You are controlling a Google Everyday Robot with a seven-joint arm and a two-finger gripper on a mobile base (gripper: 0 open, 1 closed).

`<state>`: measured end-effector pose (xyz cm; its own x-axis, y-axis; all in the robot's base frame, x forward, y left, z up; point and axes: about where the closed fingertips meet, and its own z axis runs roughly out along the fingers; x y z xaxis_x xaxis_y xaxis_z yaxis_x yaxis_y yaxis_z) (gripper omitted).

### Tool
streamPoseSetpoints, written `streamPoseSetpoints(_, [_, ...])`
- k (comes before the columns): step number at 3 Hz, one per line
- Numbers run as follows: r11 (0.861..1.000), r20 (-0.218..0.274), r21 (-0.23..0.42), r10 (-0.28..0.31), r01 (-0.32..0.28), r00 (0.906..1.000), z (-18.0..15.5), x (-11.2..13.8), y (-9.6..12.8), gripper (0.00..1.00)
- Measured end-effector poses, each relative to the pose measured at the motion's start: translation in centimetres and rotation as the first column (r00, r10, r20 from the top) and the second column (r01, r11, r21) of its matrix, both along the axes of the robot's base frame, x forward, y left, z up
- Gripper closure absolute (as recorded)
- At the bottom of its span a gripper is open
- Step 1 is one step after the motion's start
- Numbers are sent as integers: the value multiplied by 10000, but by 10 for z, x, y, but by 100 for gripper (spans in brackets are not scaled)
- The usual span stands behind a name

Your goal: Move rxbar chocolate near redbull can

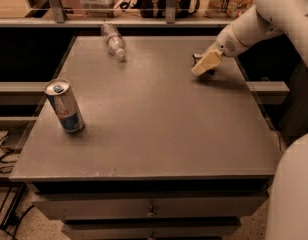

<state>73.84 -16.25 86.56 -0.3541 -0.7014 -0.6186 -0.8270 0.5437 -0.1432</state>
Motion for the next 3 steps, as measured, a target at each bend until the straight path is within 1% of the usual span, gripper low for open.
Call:
streamPoseSetpoints(1, [9876,525,-859,1359,-1311,9893,52,-37,69,100])
streamPoseSetpoints(2, [9854,837,-970,1479,-1397,9855,75,-47,76,100])
streamPoseSetpoints(3, [9854,836,-970,1481,-1398,9854,75,-47,76,100])
